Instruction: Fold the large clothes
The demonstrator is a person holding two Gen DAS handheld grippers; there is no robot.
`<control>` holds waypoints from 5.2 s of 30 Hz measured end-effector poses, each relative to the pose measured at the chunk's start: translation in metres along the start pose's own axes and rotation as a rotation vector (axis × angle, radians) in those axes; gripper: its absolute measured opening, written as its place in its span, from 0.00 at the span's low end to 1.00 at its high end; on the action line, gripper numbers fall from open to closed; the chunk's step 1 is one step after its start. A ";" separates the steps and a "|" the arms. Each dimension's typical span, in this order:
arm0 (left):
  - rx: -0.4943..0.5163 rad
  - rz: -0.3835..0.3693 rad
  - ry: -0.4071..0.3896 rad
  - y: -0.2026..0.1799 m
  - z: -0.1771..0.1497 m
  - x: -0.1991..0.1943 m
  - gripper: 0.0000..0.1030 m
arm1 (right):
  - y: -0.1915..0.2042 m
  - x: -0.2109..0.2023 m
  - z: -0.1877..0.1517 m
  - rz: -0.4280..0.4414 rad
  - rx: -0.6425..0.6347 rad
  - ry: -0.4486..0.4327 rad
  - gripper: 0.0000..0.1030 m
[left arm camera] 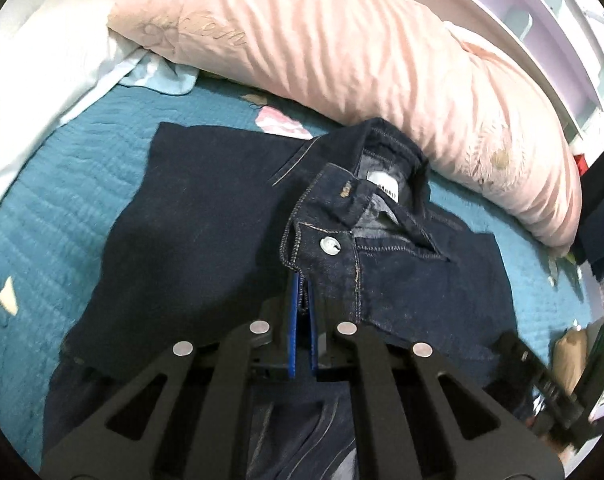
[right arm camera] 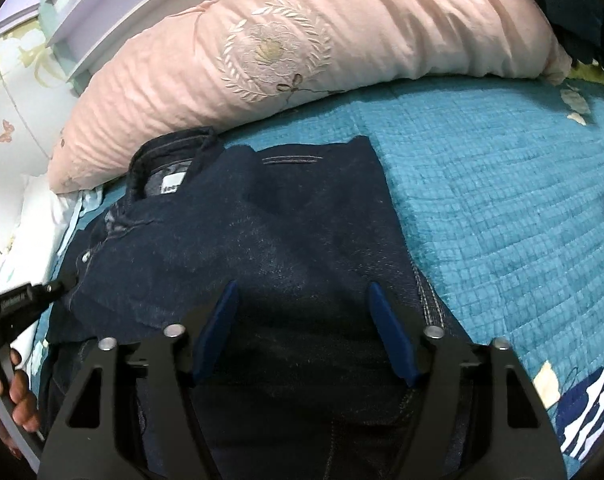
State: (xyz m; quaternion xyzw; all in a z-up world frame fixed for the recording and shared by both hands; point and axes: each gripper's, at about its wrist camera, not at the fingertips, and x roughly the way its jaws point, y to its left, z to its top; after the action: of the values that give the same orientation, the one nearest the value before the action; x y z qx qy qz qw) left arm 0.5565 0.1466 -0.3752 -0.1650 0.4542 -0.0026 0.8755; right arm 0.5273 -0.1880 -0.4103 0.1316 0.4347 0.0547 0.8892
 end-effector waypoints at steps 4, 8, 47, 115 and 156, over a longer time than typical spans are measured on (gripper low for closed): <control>0.000 0.015 0.014 0.007 -0.012 -0.004 0.04 | 0.009 -0.004 0.001 -0.001 -0.044 -0.007 0.21; 0.017 0.034 0.025 0.009 -0.019 -0.004 0.04 | 0.008 0.000 0.001 -0.004 -0.042 0.007 0.06; 0.053 -0.044 0.264 0.094 0.100 0.082 0.87 | -0.086 0.062 0.084 0.137 0.065 0.230 0.52; 0.248 -0.140 -0.140 0.020 0.190 -0.042 0.15 | 0.028 -0.045 0.196 0.236 -0.234 -0.203 0.07; 0.186 -0.119 0.192 0.104 -0.125 -0.134 0.41 | -0.021 -0.155 -0.094 0.085 -0.186 0.197 0.24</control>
State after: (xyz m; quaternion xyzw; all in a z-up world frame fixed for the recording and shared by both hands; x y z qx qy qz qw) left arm 0.3630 0.2303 -0.3655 -0.1091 0.5232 -0.1125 0.8377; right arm 0.3568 -0.2234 -0.3536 0.0610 0.5071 0.1452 0.8474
